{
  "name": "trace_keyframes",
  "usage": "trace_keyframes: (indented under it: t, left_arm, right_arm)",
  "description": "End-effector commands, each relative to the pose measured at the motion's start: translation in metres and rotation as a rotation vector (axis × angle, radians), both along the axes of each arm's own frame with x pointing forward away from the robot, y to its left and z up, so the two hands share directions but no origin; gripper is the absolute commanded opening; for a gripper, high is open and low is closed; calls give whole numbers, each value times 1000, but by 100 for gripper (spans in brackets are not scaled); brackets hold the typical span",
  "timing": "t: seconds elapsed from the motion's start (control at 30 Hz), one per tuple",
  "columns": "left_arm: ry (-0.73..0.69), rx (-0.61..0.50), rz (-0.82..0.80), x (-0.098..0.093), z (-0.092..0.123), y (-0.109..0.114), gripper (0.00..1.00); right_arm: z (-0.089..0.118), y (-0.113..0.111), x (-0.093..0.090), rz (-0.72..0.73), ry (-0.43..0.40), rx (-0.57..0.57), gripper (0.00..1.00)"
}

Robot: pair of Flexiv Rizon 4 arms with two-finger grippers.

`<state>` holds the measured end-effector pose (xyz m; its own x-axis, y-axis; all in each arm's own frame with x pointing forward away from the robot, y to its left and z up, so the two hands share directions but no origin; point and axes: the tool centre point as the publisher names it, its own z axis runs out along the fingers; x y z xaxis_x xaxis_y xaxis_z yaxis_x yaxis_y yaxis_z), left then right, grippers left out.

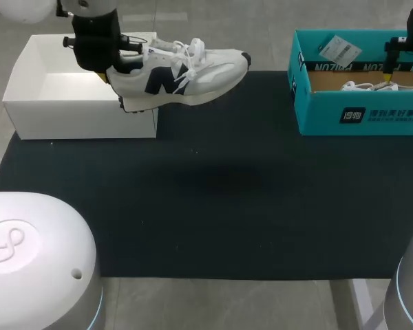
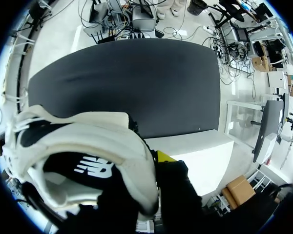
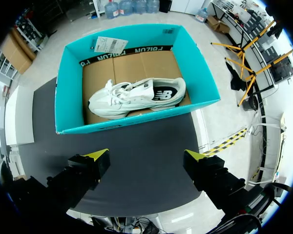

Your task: Take the shoe out of the shoebox, open the shoe tongue, remove and reinsert the insole, then place the shoe into the shoebox

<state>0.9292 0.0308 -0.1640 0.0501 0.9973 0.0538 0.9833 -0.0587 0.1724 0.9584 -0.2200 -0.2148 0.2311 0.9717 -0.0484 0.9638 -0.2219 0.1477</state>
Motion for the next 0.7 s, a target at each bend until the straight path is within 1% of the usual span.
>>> trace_keyframes:
  t: [0.03,0.13,0.43,0.5,0.7]
  left_arm:
    - [-21,16,4,-13,5,-21,0]
    - [-31,40,6,-22,5,-35,0]
    - [-65,33,81,-43,6,-68,0]
    - [-71,34,89,-49,4,-78,0]
    - [-61,33,113,-59,-2,-94,0]
  right_arm:
    - [0,0,-1,-1,-2,0,100]
    - [0,0,-1,-1,-2,0,100]
    - [0,0,-1,-1,-2,0,100]
    - [0,0,-1,-1,-2,0,100]
    - [0,0,-1,-1,-2,0,100]
